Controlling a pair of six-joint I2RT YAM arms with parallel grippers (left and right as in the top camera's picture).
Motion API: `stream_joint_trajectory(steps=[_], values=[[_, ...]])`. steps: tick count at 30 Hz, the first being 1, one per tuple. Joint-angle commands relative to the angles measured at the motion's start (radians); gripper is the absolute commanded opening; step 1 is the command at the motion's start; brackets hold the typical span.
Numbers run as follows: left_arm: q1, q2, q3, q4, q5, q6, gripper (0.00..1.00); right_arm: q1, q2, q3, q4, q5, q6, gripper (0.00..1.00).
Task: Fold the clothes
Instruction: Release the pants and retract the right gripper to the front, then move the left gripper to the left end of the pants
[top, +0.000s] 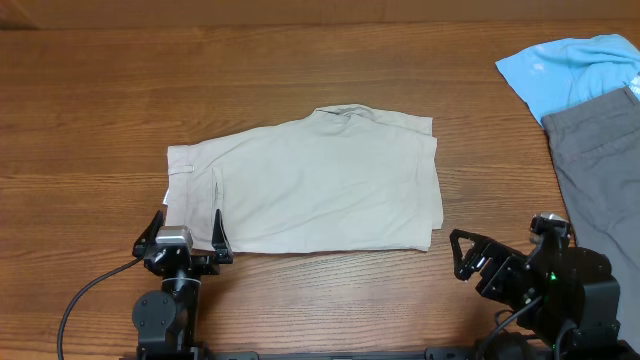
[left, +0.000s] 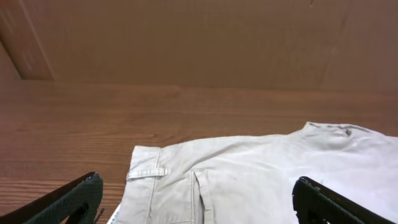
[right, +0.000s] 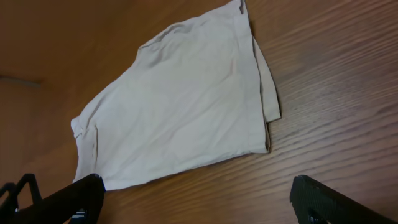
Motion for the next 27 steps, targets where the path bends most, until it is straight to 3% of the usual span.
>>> stream_joint_trajectory(steps=[1,5,7,9,13,19,27], values=[[0.004,-0.011,-0.005,0.004,0.043,-0.167,1.00,0.004,0.005,0.014,0.012,0.014,0.008,1.00],[0.003,-0.011,-0.005,0.020,0.176,-0.565,1.00,0.004,0.005,0.014,0.024,0.014,0.008,1.00],[0.003,-0.011,-0.005,0.023,0.208,-0.686,1.00,0.004,0.005,0.014,0.024,0.014,0.008,1.00],[0.003,-0.011,-0.005,0.027,0.239,-0.732,1.00,0.004,0.005,0.014,0.024,0.014,0.008,1.00],[0.003,-0.011,-0.003,0.068,0.355,-0.705,1.00,0.004,0.005,0.014,0.023,0.014,0.008,1.00],[0.003,-0.011,0.061,0.097,0.428,-0.519,1.00,0.004,0.005,0.014,0.023,0.014,0.008,1.00],[0.004,-0.006,0.323,-0.166,0.340,-0.305,1.00,0.004,0.005,0.014,0.023,0.014,0.008,1.00]])
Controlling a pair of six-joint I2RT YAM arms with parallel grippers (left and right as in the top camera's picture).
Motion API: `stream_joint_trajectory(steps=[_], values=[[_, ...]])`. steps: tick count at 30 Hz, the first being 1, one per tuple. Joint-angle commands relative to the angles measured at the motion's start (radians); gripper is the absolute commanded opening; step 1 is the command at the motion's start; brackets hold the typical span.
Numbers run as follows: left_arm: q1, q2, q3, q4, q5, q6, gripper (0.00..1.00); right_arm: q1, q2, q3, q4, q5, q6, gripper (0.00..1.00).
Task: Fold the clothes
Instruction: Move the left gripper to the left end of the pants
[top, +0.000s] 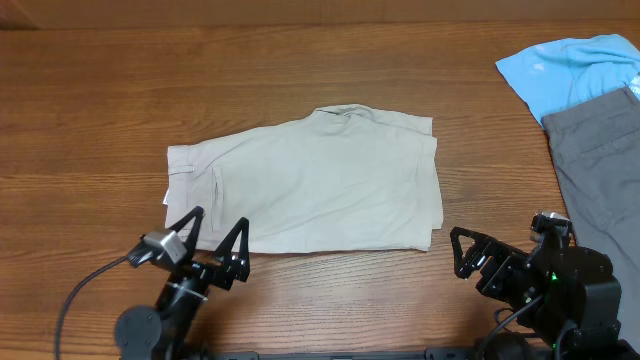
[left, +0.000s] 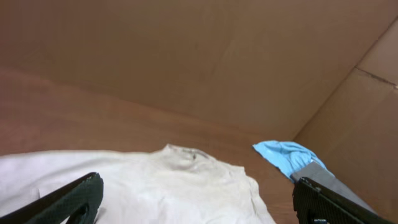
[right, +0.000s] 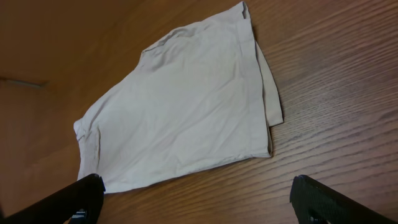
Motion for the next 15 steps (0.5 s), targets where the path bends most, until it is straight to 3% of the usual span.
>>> stream_joint_trajectory(steps=[1,5,10,15], values=[[0.005,0.000,0.143,-0.140,-0.056,0.128,1.00,0.004,0.005,0.014,0.006,0.014,0.007,1.00],[0.004,0.029,0.252,-0.492,-0.068,0.154,1.00,0.004,0.005,0.014,0.006,0.014,0.007,1.00],[0.005,0.029,0.244,-0.724,-0.042,0.130,1.00,0.004,0.005,0.014,0.006,0.014,0.007,1.00],[0.004,0.029,0.250,-0.740,0.143,0.154,1.00,0.004,0.005,0.014,0.006,0.014,0.007,1.00]])
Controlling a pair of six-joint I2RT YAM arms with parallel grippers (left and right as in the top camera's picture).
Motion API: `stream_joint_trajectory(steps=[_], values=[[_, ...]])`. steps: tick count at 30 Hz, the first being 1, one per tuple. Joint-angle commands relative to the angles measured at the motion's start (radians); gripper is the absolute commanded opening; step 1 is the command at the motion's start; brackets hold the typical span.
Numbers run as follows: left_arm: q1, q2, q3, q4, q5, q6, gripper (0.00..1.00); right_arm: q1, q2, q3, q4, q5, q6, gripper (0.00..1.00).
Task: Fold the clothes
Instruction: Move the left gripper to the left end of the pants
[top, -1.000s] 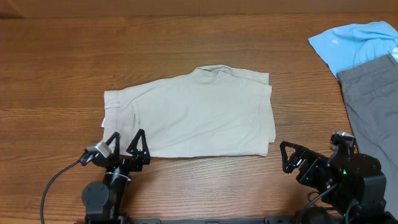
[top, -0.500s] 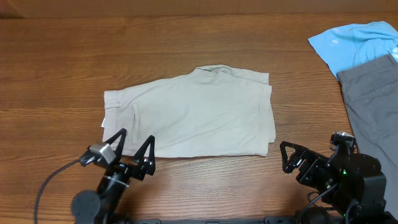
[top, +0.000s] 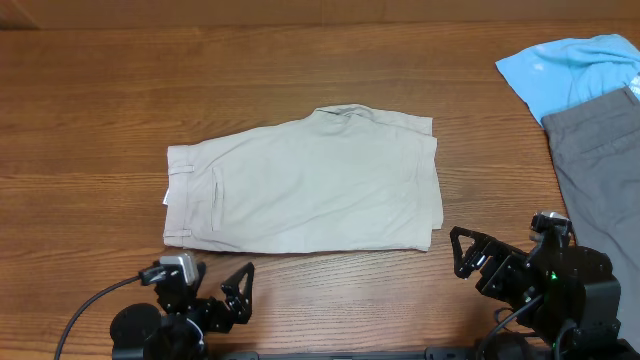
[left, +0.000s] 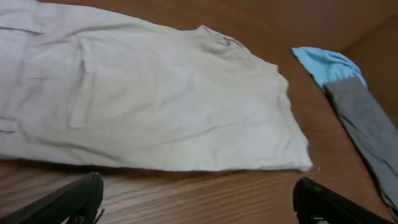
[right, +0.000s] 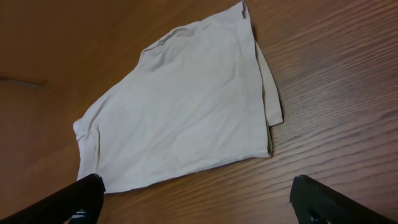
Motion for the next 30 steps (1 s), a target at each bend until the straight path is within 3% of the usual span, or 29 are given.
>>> stream_joint_trajectory(steps=[1,9,16,20,24,30], values=[[0.004,0.007,0.017,0.008,0.112,0.029,1.00,0.004,0.002,0.014,0.007,0.014,0.008,1.00],[0.004,0.134,0.104,0.007,0.103,0.050,1.00,0.004,0.002,0.014,0.007,0.014,0.008,1.00],[0.004,0.492,0.447,-0.094,-0.054,0.144,1.00,0.004,0.002,0.014,0.007,0.014,0.008,1.00],[0.004,0.634,0.592,-0.129,-0.054,0.168,1.00,0.004,0.002,0.014,0.007,0.014,0.008,1.00],[0.005,0.717,0.597,-0.199,-0.127,0.238,1.00,0.004,0.002,0.014,0.007,0.014,0.008,1.00],[0.020,0.822,0.607,-0.173,-0.240,0.208,1.00,0.004,0.002,0.014,0.007,0.014,0.008,1.00]])
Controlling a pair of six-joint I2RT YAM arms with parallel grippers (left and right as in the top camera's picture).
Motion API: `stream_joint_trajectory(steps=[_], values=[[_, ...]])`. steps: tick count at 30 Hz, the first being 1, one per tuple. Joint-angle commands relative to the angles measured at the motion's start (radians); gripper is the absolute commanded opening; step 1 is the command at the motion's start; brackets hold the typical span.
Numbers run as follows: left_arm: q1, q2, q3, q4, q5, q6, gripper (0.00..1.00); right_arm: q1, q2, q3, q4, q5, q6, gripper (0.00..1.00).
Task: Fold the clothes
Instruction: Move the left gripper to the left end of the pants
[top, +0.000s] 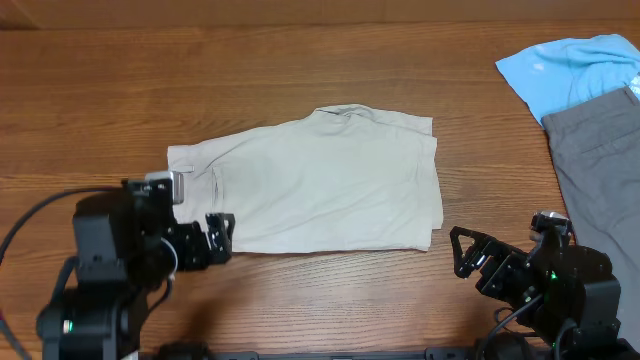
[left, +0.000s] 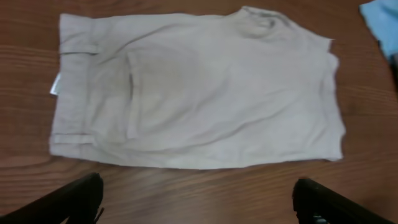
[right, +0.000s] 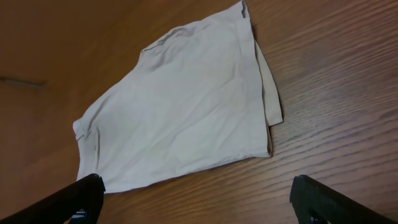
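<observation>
Beige shorts (top: 310, 185), folded in half, lie flat at the table's middle with the waistband to the left. In the left wrist view the whole shorts (left: 199, 93) show from above. My left gripper (top: 195, 245) hangs raised over their front left corner. It is open wide, with nothing between its fingertips (left: 74, 199). My right gripper (top: 478, 262) sits low near the front edge, right of the shorts' hem. It is also open and empty. The right wrist view shows the shorts (right: 180, 106) ahead of it.
A light blue shirt (top: 575, 70) and grey trousers (top: 600, 170) lie at the table's right edge, next to the right arm. A black cable (top: 30, 225) loops from the left arm at the front left.
My left arm has gone from low at the table's front edge to raised by the shorts' front left corner, its camera now looking straight down. Shorts and right arm are unchanged.
First my left gripper stood open and low at the shorts' front left corner. Then it was turned rightward, looking across the table. Then it lay back at the front edge, and now it hangs raised by that corner. Shorts and right arm stayed still.
</observation>
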Motion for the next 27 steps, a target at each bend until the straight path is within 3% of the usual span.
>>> stream_joint_trajectory(steps=[1,11,18,23,25,27], values=[[0.026,0.057,0.018,0.035,-0.074,0.018,1.00,0.004,0.000,0.014,0.007,0.014,0.007,1.00],[0.246,0.387,0.050,0.142,-0.084,-0.008,1.00,0.004,0.000,0.014,0.007,0.014,0.007,1.00],[0.409,0.525,0.051,0.335,0.203,-0.013,1.00,0.004,0.000,0.014,0.007,0.014,0.007,1.00],[0.447,0.595,0.050,0.379,0.064,-0.011,1.00,0.004,0.000,0.014,0.007,0.014,0.007,1.00],[0.446,0.622,0.050,0.373,0.051,0.032,1.00,0.004,0.000,0.014,0.007,0.014,0.007,1.00],[0.446,0.659,0.050,0.396,0.105,0.157,1.00,0.004,0.000,0.014,0.007,0.014,0.007,1.00]])
